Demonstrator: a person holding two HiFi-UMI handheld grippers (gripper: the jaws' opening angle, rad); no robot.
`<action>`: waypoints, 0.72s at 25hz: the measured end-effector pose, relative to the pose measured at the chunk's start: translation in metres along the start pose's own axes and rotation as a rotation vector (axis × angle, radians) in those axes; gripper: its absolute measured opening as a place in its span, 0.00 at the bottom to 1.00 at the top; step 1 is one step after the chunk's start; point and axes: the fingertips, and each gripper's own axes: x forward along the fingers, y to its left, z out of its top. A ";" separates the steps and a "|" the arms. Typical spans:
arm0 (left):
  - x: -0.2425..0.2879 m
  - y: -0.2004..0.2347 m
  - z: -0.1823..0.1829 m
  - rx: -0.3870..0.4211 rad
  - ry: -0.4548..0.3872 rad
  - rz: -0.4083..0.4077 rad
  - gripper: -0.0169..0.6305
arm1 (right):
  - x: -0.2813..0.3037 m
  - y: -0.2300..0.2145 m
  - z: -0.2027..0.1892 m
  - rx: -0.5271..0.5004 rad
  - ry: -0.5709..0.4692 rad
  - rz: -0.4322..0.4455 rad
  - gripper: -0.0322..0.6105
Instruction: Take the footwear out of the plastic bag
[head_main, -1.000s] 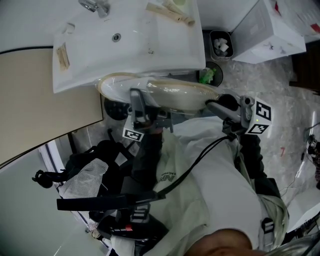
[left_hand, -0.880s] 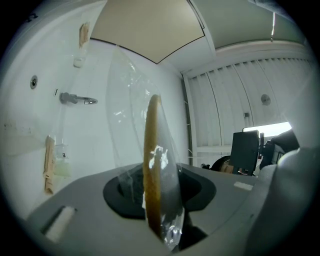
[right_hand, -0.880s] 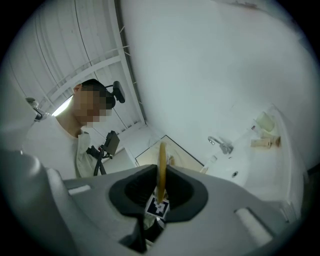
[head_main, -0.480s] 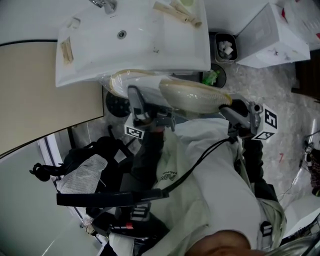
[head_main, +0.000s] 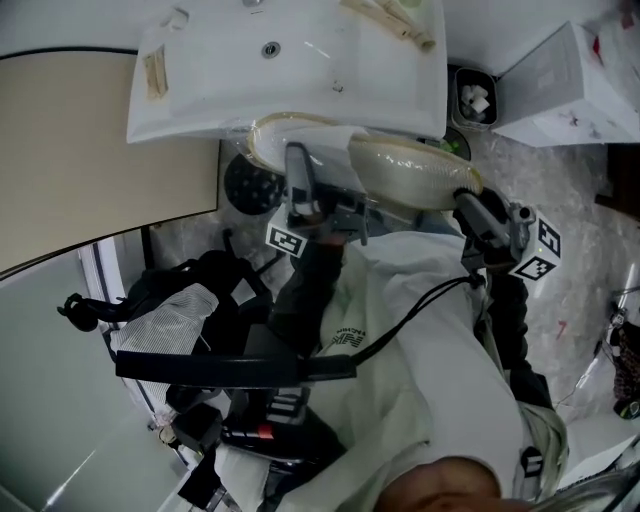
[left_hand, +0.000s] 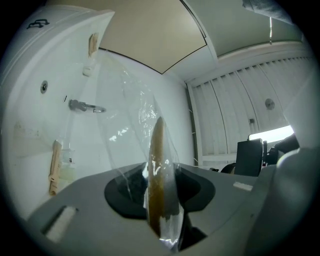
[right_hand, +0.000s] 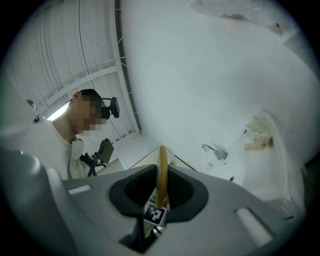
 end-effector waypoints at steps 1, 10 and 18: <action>-0.003 0.003 0.001 -0.006 -0.009 0.013 0.19 | 0.001 -0.001 0.000 0.015 -0.002 -0.002 0.13; -0.013 -0.006 0.019 -0.003 -0.036 0.011 0.19 | 0.004 0.005 -0.003 0.047 -0.003 0.061 0.12; -0.022 -0.008 0.040 -0.004 -0.095 0.004 0.17 | 0.002 0.010 0.002 0.011 -0.008 0.088 0.11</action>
